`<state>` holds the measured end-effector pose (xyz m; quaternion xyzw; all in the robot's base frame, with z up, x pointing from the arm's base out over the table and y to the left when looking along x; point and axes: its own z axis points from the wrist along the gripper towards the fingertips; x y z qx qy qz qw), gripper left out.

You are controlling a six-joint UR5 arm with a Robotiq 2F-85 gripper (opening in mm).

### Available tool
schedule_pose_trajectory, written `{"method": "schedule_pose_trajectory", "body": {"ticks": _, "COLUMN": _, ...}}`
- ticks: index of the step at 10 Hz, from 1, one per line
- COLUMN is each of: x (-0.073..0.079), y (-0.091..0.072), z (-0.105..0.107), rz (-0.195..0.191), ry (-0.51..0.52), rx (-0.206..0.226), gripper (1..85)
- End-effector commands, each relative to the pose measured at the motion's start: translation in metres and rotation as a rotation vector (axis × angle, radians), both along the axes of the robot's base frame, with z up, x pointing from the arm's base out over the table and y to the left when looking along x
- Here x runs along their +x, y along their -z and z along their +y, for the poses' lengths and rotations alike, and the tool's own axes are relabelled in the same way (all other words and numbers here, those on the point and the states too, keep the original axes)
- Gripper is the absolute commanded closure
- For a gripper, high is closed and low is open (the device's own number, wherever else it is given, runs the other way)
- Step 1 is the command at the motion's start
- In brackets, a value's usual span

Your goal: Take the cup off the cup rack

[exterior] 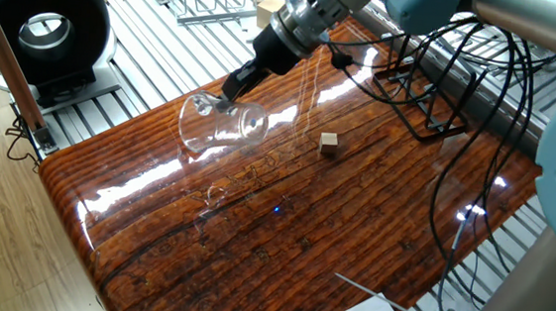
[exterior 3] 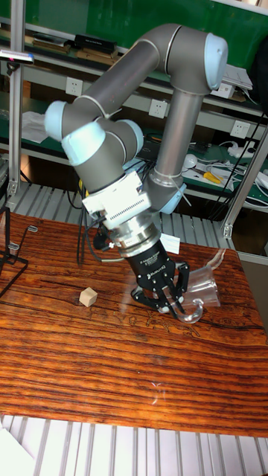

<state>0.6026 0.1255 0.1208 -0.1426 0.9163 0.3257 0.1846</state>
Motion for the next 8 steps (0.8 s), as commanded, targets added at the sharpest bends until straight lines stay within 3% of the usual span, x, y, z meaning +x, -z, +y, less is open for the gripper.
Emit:
{"method": "schedule_pose_trajectory", "body": {"ticks": 1, "x": 0.006, "y": 0.004, "z": 0.008, "rz": -0.007, "ry": 0.017, "rx": 0.054, "gripper": 84.3}}
{"method": "schedule_pose_trajectory", "body": {"ticks": 3, "x": 0.007, "y": 0.009, "z": 0.011, "rz": -0.016, "ry": 0.017, "rx": 0.06, "gripper": 84.3}}
{"method": "schedule_pose_trajectory", "body": {"ticks": 8, "x": 0.011, "y": 0.027, "z": 0.008, "rz": -0.036, "ry": 0.006, "rx": 0.028, "gripper": 84.3}}
